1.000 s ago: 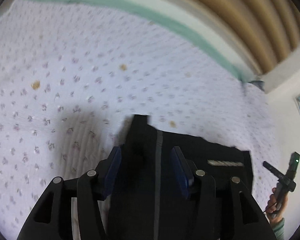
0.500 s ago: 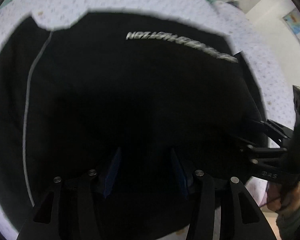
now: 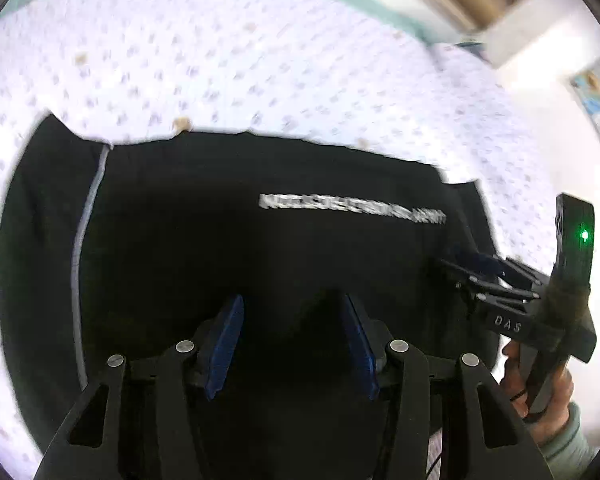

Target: Fold large clothes

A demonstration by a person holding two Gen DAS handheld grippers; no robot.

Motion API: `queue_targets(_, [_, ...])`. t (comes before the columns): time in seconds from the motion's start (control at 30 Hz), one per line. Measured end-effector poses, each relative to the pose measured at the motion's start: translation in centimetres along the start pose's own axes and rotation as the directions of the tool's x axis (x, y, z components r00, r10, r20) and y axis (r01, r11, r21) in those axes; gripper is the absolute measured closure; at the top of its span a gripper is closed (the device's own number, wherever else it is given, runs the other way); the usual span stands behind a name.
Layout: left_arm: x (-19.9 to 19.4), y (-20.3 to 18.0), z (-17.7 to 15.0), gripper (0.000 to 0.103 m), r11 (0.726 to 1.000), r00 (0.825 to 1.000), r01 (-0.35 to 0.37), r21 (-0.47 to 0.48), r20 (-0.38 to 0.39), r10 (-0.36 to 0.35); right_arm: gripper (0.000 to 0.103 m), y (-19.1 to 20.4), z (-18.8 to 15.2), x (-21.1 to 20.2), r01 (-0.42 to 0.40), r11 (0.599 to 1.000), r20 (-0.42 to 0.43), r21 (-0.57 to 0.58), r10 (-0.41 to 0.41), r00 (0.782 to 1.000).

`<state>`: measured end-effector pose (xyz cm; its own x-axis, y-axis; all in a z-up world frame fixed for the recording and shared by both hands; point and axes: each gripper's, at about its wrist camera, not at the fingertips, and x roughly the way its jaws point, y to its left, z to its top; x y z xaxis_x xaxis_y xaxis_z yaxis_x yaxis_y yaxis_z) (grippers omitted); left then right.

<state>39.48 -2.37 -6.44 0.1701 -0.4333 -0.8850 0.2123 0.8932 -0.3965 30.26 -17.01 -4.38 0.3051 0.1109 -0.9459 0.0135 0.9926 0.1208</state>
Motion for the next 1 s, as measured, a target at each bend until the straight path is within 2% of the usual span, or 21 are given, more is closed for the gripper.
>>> queue_targets(0.03, [1.6, 0.8, 0.7, 0.051, 1.000, 0.999, -0.003, -0.015, -0.038, 0.003, 0.032, -0.2, 0.2, 1.3, -0.004, 1.000, -0.025, 0.006, 0.004, 1.000])
queue_targets(0.1, [3.6, 1.7, 1.3, 0.051, 1.000, 0.998, -0.017, -0.023, -0.069, 0.015, 0.030, -0.2, 0.3, 2.8, 0.014, 1.000, -0.037, -0.002, -0.014, 0.999])
queue_targets(0.23, [3.0, 1.4, 1.7, 0.051, 1.000, 0.998, -0.011, 0.005, -0.061, 0.011, 0.027, -0.6, 0.5, 3.1, 0.007, 1.000, -0.036, -0.004, -0.007, 0.999])
queue_targets(0.3, [0.7, 1.8, 1.3, 0.051, 1.000, 0.999, 0.023, 0.010, -0.039, -0.022, 0.027, -1.3, 0.4, 2.1, -0.030, 0.999, -0.026, 0.013, 0.030, 0.999])
queue_targets(0.4, [-3.7, 3.6, 0.8, 0.051, 1.000, 0.999, 0.014, 0.002, 0.033, -0.014, 0.027, -3.1, 0.1, -1.1, -0.062, 0.997, 0.033, 0.045, 0.061, 0.998])
queue_targets(0.47, [-7.0, 6.3, 0.3, 0.050, 0.999, 0.996, 0.007, -0.036, 0.089, -0.004, 0.025, -5.2, -0.5, -3.6, -0.070, 0.995, 0.083, 0.071, 0.064, 0.994])
queue_targets(0.53, [-9.4, 9.6, -0.3, 0.037, 0.996, 0.993, -0.005, -0.094, 0.119, 0.016, 0.021, -7.5, -1.3, -5.1, -0.068, 0.993, 0.108, 0.100, 0.057, 0.992])
queue_targets(0.6, [-11.1, 13.2, -1.3, 0.032, 0.984, 0.990, -0.003, -0.180, 0.139, 0.028, 0.016, -11.0, -2.0, -5.3, -0.060, 0.989, 0.106, 0.139, 0.045, 0.993])
queue_targets(0.67, [-11.8, 17.7, -2.7, 0.031, 0.957, 0.990, 0.060, -0.285, 0.136, -0.021, 0.016, -13.8, -4.2, -4.9, -0.059, 0.979, 0.076, 0.195, 0.044, 0.996])
queue_targets(0.7, [-11.5, 19.5, -3.3, 0.031, 0.937, 0.988, 0.114, -0.329, 0.132, -0.074, 0.016, -15.4, -4.6, -4.2, -0.058, 0.974, 0.060, 0.220, 0.046, 0.997])
queue_targets(0.8, [-9.1, 21.9, -4.6, 0.030, 0.902, 0.984, 0.174, -0.395, 0.099, -0.146, 0.016, -17.9, -6.2, -2.9, -0.075, 0.959, 0.029, 0.272, 0.069, 0.997])
queue_targets(0.87, [-6.8, 22.5, -5.1, 0.030, 0.873, 0.968, 0.249, -0.419, 0.076, -0.239, 0.015, -19.7, -7.4, -1.7, -0.122, 0.944, 0.010, 0.308, 0.125, 0.992])
queue_targets(0.93, [-4.7, 22.5, -5.2, 0.030, 0.844, 0.947, 0.307, -0.439, 0.057, -0.315, 0.014, -20.6, -8.4, -0.1, -0.207, 0.910, 0.002, 0.360, 0.221, 0.975])
queue_targets(1.0, [-2.7, 21.7, -4.9, 0.030, 0.829, 0.931, 0.341, -0.444, 0.036, -0.364, 0.012, -21.1, -9.3, 0.6, -0.266, 0.875, 0.009, 0.404, 0.287, 0.958])
